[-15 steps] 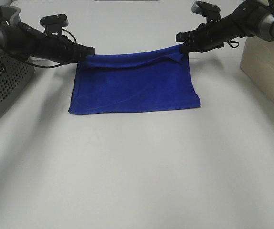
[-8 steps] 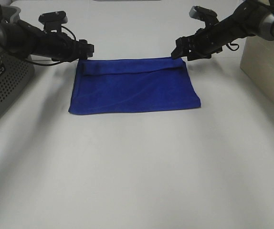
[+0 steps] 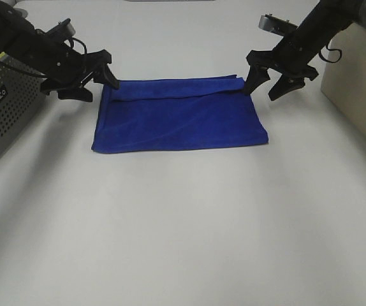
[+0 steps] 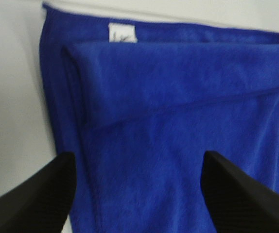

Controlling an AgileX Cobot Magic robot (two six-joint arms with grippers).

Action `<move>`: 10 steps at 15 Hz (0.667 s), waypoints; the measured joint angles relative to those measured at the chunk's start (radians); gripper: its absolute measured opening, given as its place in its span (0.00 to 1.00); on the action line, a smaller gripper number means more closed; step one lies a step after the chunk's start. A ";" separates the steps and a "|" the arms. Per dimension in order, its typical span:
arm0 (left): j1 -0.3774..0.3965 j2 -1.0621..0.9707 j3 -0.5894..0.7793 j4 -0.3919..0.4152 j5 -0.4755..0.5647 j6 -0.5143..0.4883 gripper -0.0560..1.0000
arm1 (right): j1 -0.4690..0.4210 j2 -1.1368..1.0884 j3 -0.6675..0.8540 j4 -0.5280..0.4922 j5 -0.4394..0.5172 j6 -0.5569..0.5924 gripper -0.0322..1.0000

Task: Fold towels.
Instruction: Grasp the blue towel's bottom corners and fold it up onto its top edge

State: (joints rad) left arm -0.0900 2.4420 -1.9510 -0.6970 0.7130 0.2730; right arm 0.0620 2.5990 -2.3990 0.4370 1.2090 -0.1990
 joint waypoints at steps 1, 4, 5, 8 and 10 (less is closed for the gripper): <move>-0.003 0.000 0.000 0.054 0.051 -0.070 0.70 | 0.000 0.000 0.000 -0.020 0.000 0.024 0.72; -0.012 0.005 0.000 0.096 0.145 -0.189 0.70 | -0.012 -0.007 0.058 -0.032 0.000 0.054 0.71; -0.013 0.007 0.000 0.103 0.171 -0.204 0.70 | -0.025 -0.008 0.101 0.007 0.002 0.054 0.69; -0.013 0.020 0.000 0.107 0.229 -0.223 0.70 | -0.061 -0.009 0.199 0.096 0.004 0.026 0.67; -0.013 0.039 -0.002 0.104 0.256 -0.238 0.70 | -0.044 -0.015 0.222 0.106 0.004 0.016 0.66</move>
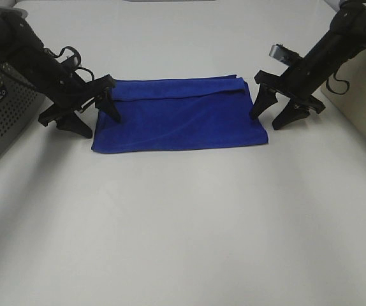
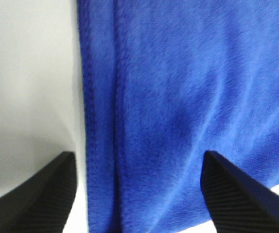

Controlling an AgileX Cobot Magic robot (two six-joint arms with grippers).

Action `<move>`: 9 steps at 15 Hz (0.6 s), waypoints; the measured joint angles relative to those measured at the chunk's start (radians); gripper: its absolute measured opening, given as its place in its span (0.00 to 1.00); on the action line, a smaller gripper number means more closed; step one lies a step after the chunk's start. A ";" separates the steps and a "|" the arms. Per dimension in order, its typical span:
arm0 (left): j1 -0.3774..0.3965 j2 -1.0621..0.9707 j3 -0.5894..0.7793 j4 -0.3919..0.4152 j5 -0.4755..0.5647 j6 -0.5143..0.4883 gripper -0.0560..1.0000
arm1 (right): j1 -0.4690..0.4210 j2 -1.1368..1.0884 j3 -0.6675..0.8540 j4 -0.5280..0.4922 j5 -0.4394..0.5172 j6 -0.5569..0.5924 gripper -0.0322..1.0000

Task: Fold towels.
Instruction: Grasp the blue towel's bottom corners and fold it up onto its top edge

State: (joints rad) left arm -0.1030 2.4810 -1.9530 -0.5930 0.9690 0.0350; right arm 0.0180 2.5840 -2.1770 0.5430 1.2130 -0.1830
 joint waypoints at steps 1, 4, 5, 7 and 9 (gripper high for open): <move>-0.002 0.002 -0.003 0.001 0.004 -0.003 0.70 | 0.009 0.000 0.002 0.009 0.001 -0.009 0.66; -0.038 0.006 -0.005 0.003 0.003 -0.005 0.63 | 0.032 0.003 0.002 0.008 0.002 -0.016 0.59; -0.054 0.008 -0.005 0.007 0.004 -0.006 0.58 | 0.033 0.007 0.002 0.008 0.003 -0.016 0.52; -0.065 0.015 -0.005 0.013 0.006 -0.026 0.39 | 0.033 0.013 0.002 -0.007 0.003 0.005 0.31; -0.065 0.019 -0.005 0.046 0.009 -0.049 0.13 | 0.033 0.013 0.005 -0.042 0.003 0.022 0.05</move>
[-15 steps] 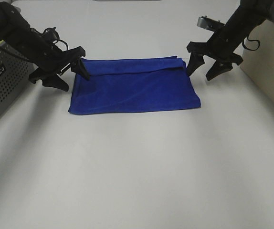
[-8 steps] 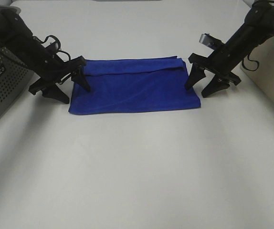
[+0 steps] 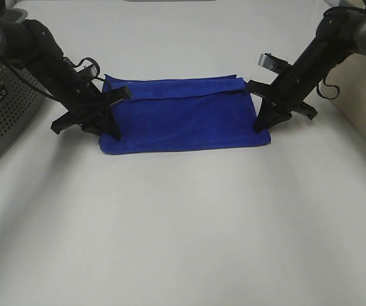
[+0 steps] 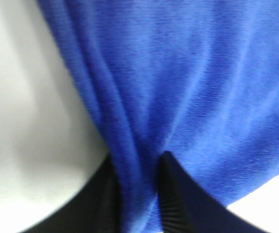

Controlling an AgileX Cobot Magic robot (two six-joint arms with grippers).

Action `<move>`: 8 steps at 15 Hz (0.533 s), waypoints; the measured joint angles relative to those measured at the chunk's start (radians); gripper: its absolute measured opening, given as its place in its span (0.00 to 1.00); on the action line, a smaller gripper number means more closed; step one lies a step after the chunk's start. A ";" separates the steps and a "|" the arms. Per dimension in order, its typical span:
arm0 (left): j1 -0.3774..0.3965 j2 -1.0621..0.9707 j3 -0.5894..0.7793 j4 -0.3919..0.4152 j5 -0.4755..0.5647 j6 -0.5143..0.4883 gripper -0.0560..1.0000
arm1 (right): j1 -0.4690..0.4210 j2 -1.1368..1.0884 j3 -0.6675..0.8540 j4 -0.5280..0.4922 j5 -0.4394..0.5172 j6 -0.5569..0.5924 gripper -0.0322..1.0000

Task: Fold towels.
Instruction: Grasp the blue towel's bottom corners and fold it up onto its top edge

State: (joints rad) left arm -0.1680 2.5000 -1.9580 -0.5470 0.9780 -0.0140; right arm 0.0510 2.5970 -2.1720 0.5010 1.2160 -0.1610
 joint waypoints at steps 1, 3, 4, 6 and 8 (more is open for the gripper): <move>0.000 0.000 0.000 0.008 0.007 -0.004 0.08 | 0.000 0.000 0.001 0.003 0.000 0.005 0.05; 0.000 0.000 0.000 0.015 0.047 -0.006 0.08 | 0.000 -0.006 0.013 0.010 -0.004 0.008 0.05; -0.001 -0.006 0.000 0.042 0.095 -0.006 0.08 | 0.000 -0.038 0.072 0.007 -0.006 0.009 0.05; -0.006 -0.034 0.039 0.075 0.132 -0.006 0.08 | 0.000 -0.109 0.193 0.007 -0.006 0.003 0.05; -0.013 -0.058 0.077 0.080 0.144 -0.006 0.08 | 0.000 -0.151 0.270 0.009 -0.006 -0.007 0.05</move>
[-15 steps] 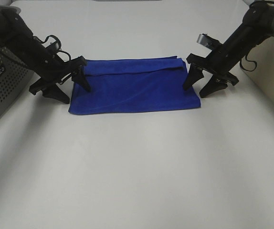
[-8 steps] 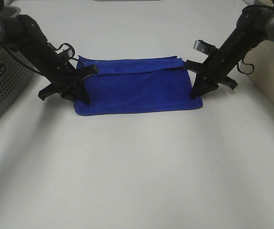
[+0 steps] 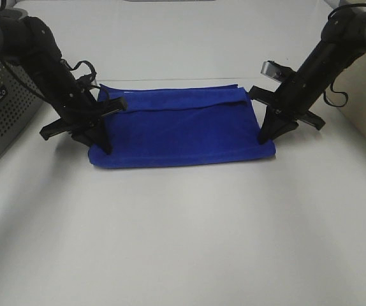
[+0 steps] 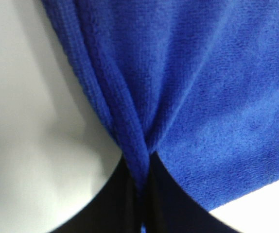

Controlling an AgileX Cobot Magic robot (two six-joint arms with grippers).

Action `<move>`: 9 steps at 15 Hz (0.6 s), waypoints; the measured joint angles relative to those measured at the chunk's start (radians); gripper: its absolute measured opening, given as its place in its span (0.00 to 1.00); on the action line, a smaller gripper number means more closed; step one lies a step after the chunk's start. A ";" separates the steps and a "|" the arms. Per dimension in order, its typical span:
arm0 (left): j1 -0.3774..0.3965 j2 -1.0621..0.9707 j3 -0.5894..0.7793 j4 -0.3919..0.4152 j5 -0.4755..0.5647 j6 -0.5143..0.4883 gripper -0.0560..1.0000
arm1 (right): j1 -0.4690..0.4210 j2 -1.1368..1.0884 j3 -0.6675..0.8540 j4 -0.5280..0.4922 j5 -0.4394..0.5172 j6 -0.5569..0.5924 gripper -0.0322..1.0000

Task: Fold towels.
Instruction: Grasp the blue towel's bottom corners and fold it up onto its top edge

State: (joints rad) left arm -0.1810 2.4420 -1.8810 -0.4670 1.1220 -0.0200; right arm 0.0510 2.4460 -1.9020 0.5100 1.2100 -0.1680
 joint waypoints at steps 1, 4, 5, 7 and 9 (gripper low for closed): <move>-0.014 -0.070 0.133 0.007 0.000 0.000 0.08 | 0.000 -0.082 0.212 -0.001 -0.003 -0.014 0.05; -0.022 -0.202 0.361 0.006 -0.038 0.001 0.08 | 0.000 -0.244 0.518 -0.001 -0.069 -0.048 0.05; -0.022 -0.242 0.432 0.005 -0.054 0.001 0.08 | 0.000 -0.284 0.593 0.001 -0.097 -0.056 0.05; -0.022 -0.271 0.495 -0.008 -0.058 0.001 0.08 | 0.000 -0.328 0.644 0.003 -0.125 -0.059 0.05; -0.022 -0.273 0.492 -0.047 -0.071 0.001 0.08 | 0.000 -0.331 0.620 0.010 -0.132 -0.059 0.05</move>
State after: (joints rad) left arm -0.2030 2.1690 -1.3890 -0.5140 1.0510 -0.0190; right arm 0.0510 2.1150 -1.2820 0.5200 1.0780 -0.2270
